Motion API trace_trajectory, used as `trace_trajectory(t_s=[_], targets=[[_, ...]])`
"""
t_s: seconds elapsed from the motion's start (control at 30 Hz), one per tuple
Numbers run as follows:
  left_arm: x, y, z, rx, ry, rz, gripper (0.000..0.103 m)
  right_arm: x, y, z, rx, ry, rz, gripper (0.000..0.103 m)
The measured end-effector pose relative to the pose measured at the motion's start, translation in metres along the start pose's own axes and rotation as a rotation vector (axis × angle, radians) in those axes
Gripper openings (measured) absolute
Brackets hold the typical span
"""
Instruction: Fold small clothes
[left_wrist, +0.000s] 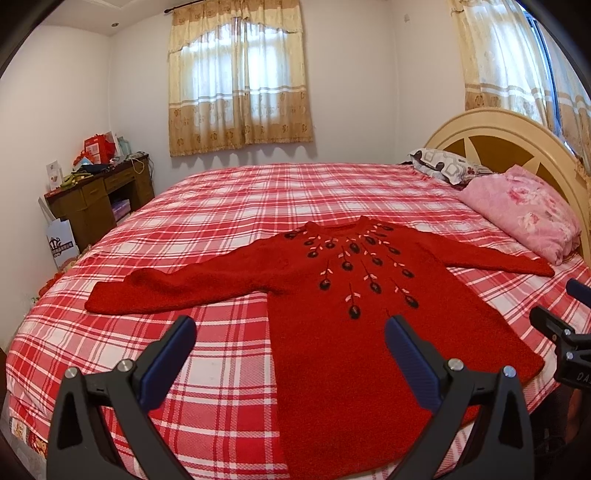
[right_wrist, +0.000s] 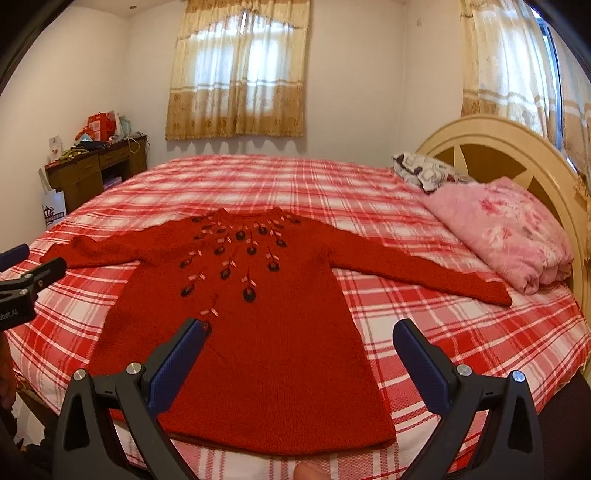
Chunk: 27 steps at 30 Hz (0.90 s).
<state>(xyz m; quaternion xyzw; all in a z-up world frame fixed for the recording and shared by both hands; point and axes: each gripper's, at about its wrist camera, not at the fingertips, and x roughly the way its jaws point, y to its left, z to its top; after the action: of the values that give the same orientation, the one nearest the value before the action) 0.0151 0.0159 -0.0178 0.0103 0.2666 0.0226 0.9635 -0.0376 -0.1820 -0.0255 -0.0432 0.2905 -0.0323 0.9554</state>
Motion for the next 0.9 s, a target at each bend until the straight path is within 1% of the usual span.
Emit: trace_trajectory(t_s=[0.2, 0.33, 0.43, 0.53, 0.63, 0.73, 0.8, 0.83, 0.87, 0.9], targets=[[0.029, -0.002, -0.004, 0.058, 0.020, 0.004, 0.103, 0.030, -0.040, -0.007, 0.074, 0.084, -0.039, 0.102], [0.052, -0.003, -0.002, 0.082, 0.043, -0.003, 0.103, 0.053, -0.087, -0.011, 0.139, 0.157, -0.114, 0.102], [0.071, -0.007, 0.000, 0.124, 0.040, 0.016, 0.103, 0.066, -0.122, -0.010, 0.197, 0.193, -0.144, 0.102], [0.092, -0.009, 0.003, 0.151, 0.051, 0.036, 0.103, 0.080, -0.174, -0.007, 0.292, 0.225, -0.196, 0.102], [0.109, -0.007, 0.005, 0.145, 0.079, 0.037, 0.103, 0.094, -0.217, -0.007, 0.386, 0.252, -0.245, 0.102], [0.121, -0.005, 0.005, 0.144, 0.097, 0.039, 0.103, 0.109, -0.268, -0.006, 0.494, 0.280, -0.293, 0.102], [0.128, -0.004, 0.007, 0.142, 0.105, 0.046, 0.103, 0.116, -0.295, -0.005, 0.546, 0.289, -0.323, 0.101], [0.132, -0.004, 0.009, 0.139, 0.106, 0.048, 0.103, 0.119, -0.307, -0.004, 0.576, 0.288, -0.331, 0.100], [0.135, -0.003, 0.010, 0.137, 0.106, 0.052, 0.103, 0.122, -0.318, -0.003, 0.605, 0.290, -0.337, 0.093], [0.138, -0.002, 0.011, 0.135, 0.107, 0.059, 0.103, 0.126, -0.328, -0.003, 0.627, 0.300, -0.341, 0.088]])
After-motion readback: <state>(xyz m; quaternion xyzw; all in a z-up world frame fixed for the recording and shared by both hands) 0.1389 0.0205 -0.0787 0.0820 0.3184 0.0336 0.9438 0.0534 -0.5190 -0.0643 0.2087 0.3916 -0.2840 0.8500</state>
